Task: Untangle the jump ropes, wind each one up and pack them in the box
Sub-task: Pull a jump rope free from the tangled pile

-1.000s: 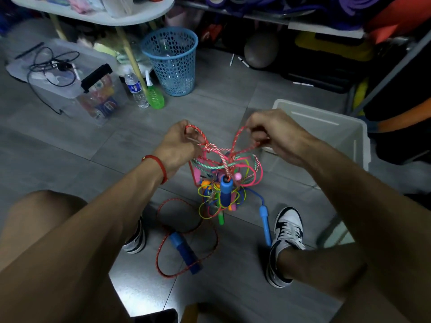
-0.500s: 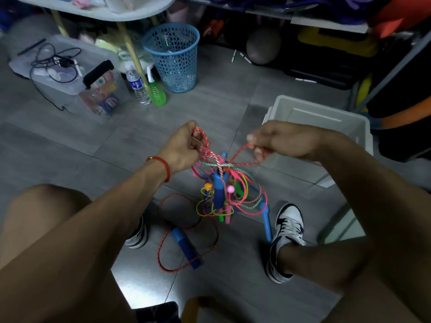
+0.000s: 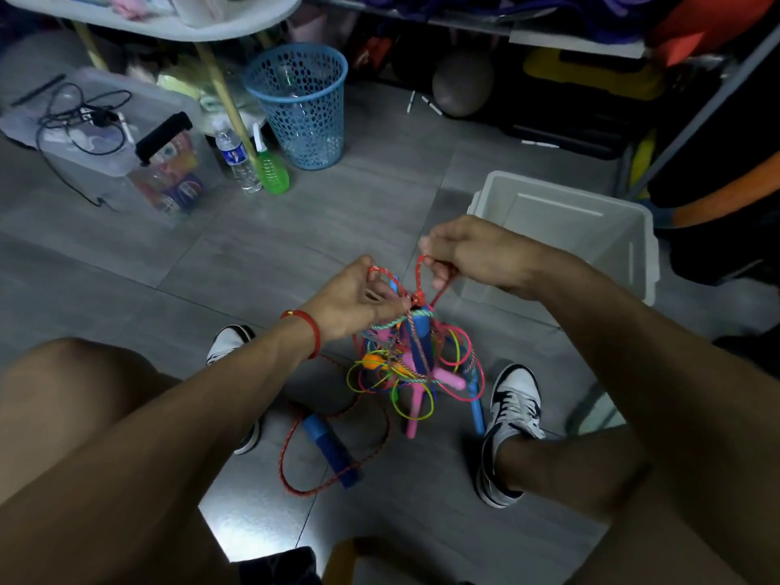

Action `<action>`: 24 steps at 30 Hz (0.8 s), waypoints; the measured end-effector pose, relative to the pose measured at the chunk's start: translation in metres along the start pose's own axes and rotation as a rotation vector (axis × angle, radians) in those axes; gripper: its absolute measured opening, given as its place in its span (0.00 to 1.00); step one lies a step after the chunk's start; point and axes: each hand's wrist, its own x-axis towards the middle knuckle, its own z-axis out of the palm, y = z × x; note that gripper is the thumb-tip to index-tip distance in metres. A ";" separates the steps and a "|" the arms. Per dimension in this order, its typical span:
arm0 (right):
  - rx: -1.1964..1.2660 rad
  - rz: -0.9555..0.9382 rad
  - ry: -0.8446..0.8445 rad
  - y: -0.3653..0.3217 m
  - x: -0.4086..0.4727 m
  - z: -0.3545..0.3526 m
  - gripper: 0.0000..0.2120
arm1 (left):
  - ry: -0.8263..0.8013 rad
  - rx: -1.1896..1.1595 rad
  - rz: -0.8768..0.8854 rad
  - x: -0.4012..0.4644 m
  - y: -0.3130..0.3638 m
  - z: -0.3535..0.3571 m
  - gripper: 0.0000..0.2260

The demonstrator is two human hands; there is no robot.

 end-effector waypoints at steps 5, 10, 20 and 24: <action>0.189 0.062 -0.071 -0.011 -0.008 0.005 0.14 | 0.087 -0.114 -0.063 0.005 -0.003 -0.003 0.24; 0.315 0.115 0.221 -0.007 -0.002 -0.001 0.14 | 0.048 0.058 -0.060 0.007 -0.001 -0.003 0.23; 0.430 0.215 0.656 0.012 0.006 -0.035 0.08 | -0.003 0.425 -0.200 0.009 -0.012 -0.017 0.15; 0.822 0.211 0.551 0.023 0.004 -0.055 0.09 | -0.010 0.389 -0.170 0.011 -0.012 -0.031 0.17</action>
